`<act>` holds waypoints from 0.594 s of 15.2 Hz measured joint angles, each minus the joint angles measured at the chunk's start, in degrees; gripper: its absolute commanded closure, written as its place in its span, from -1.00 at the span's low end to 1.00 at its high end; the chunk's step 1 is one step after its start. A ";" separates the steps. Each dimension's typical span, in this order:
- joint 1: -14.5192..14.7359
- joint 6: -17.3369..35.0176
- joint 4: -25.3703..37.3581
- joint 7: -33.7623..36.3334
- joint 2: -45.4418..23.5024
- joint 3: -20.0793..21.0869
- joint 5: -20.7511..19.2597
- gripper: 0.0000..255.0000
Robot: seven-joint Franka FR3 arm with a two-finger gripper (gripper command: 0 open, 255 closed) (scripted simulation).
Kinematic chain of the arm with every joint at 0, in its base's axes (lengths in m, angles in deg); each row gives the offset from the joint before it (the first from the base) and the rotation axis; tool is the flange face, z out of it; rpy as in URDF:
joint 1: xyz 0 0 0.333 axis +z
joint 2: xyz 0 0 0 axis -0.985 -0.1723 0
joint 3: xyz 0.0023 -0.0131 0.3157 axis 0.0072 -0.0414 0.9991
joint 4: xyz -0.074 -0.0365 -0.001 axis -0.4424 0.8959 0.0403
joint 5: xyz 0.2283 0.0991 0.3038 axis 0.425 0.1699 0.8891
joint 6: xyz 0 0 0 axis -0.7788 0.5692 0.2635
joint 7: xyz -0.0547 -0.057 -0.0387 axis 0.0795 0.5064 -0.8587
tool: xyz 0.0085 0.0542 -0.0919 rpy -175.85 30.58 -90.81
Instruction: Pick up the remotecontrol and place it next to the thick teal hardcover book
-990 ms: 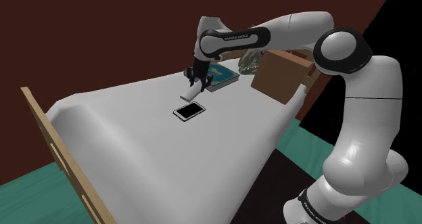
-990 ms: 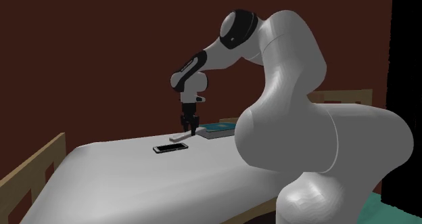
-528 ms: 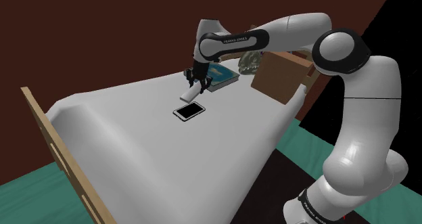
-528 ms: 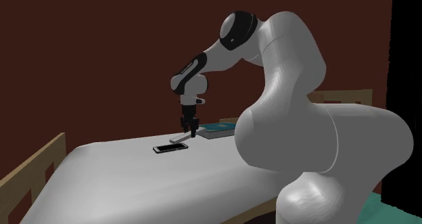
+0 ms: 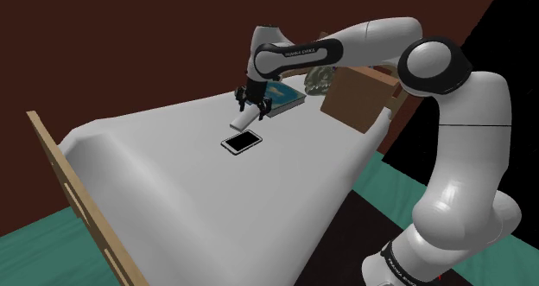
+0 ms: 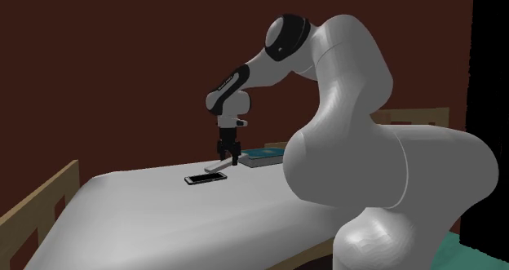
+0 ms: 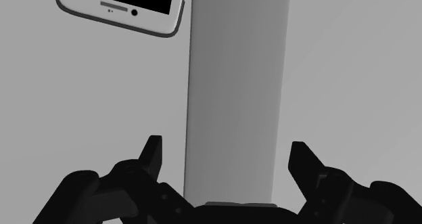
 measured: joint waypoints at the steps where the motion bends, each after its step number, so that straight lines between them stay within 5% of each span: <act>1: -0.05 -0.73 0.48 -0.18 0.30 0.13 0.22 -1.00; 9: -0.07 -5.90 3.94 -1.11 2.32 0.99 1.59 -1.00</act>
